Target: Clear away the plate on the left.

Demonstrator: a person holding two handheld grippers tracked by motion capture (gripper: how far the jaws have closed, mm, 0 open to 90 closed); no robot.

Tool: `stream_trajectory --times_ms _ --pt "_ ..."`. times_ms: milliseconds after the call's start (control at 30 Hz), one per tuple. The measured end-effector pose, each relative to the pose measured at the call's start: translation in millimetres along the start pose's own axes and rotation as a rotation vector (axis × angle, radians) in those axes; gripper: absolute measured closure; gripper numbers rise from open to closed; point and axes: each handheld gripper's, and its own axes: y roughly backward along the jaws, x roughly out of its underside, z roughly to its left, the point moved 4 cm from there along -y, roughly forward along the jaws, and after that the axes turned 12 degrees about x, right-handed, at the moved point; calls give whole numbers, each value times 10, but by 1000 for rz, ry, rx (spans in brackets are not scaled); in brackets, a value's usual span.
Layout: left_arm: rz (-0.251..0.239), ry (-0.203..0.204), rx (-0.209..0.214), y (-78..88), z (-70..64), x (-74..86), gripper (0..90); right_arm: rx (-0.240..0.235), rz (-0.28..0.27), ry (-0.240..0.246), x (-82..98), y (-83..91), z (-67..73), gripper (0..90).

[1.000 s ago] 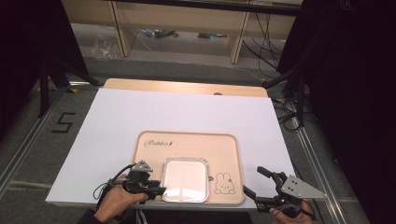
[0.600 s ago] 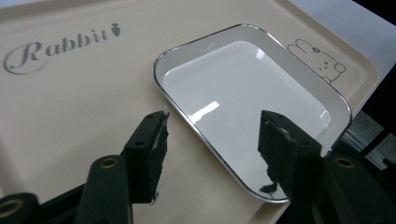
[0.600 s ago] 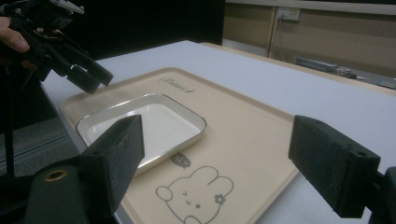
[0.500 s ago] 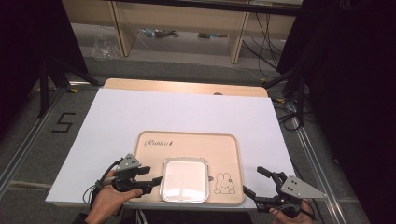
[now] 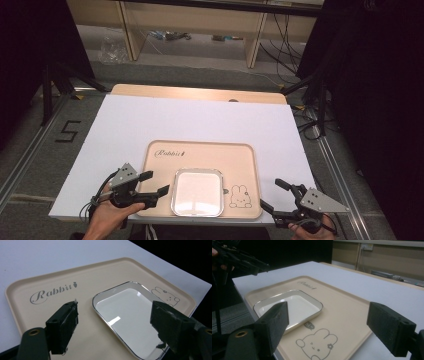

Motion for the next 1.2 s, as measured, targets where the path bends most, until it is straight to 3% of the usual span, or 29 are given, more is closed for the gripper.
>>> stream_trajectory --times_ms 167,300,333,367,467,600,667,700,833,867,900,967,1133,1200 --pt "-12 -13 -6 33 -31 9 203 0 -2 -8 -2 2 6 172" --pt "-20 -49 17 68 -99 15 200 7 -13 -14 -10 13 9 152" --pt "-27 -60 40 63 -118 12 197 9 -2 -3 -10 31 0 153" --pt "-28 -65 30 72 -128 10 190 2 -29 -14 -12 6 13 153" --pt "-35 -73 38 80 -159 8 182 -9 -19 -5 -11 6 8 153" --pt "-55 -131 45 96 -222 1 182 -6 -18 -8 -12 13 2 152" --pt "-44 -131 43 107 -241 8 171 -5 -16 -9 -11 15 2 152" --pt "-58 -108 58 105 -290 24 163 0 -14 -16 -10 19 6 152" --pt "-61 -117 63 112 -337 46 155 -4 -17 -10 -11 15 6 152" --pt "-41 -156 34 120 -345 67 155 -6 -22 -6 -14 12 3 152" --pt "-32 -169 39 113 -361 81 155 -6 -22 -7 -15 11 3 152" --pt "-28 -147 45 105 -399 106 155 -5 -13 -6 -9 10 2 152" --pt "20 -192 67 63 -534 201 156 -6 -16 -6 -10 10 9 152" --pt "8 -189 86 48 -560 208 156 -4 -18 -5 -11 11 13 152"
